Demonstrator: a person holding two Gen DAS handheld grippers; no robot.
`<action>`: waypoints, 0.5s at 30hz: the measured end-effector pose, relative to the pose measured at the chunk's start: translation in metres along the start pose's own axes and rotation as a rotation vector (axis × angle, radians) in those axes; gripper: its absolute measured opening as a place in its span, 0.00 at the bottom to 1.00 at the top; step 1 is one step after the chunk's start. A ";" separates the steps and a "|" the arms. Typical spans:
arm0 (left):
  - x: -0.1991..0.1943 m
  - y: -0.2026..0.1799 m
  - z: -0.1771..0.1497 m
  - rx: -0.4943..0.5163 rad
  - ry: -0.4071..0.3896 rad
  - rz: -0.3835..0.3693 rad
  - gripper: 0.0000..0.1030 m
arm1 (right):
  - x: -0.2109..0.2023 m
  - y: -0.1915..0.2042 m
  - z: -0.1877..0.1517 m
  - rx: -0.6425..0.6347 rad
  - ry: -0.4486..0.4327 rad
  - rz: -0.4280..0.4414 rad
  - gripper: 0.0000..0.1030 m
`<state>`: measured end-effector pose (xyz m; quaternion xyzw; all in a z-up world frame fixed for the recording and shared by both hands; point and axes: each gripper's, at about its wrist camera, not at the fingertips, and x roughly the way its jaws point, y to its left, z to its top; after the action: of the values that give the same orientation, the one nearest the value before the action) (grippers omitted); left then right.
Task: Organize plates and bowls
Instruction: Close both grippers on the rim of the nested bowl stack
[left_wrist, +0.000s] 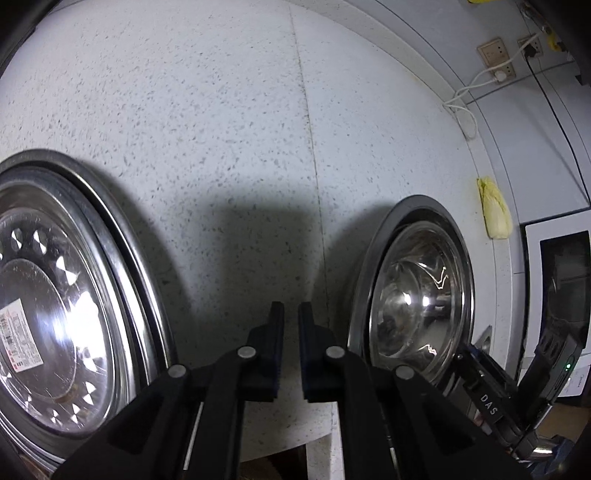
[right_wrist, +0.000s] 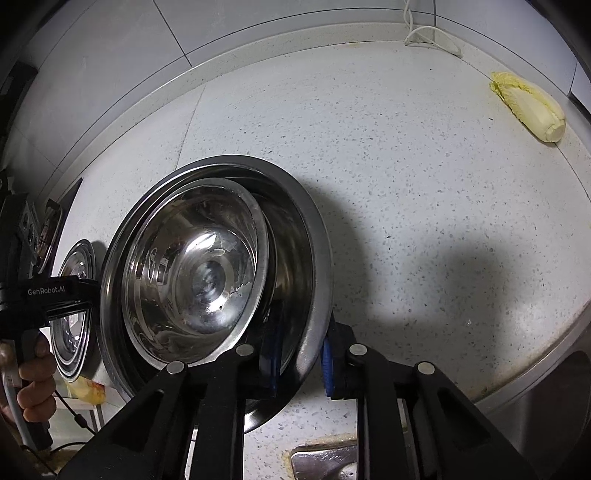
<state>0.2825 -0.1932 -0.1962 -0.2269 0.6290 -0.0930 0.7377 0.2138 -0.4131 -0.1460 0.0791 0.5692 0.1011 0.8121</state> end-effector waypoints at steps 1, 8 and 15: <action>0.000 -0.001 0.000 0.007 0.003 -0.001 0.04 | 0.001 0.001 0.000 0.001 -0.001 -0.002 0.15; -0.003 0.001 0.003 -0.027 0.017 -0.089 0.00 | 0.004 0.003 0.000 0.010 0.000 -0.001 0.15; -0.006 0.016 0.006 -0.103 0.040 -0.129 0.00 | 0.004 -0.004 0.000 0.017 0.002 0.014 0.15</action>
<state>0.2844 -0.1754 -0.1978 -0.3027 0.6316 -0.1126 0.7048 0.2151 -0.4158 -0.1510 0.0897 0.5701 0.1020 0.8103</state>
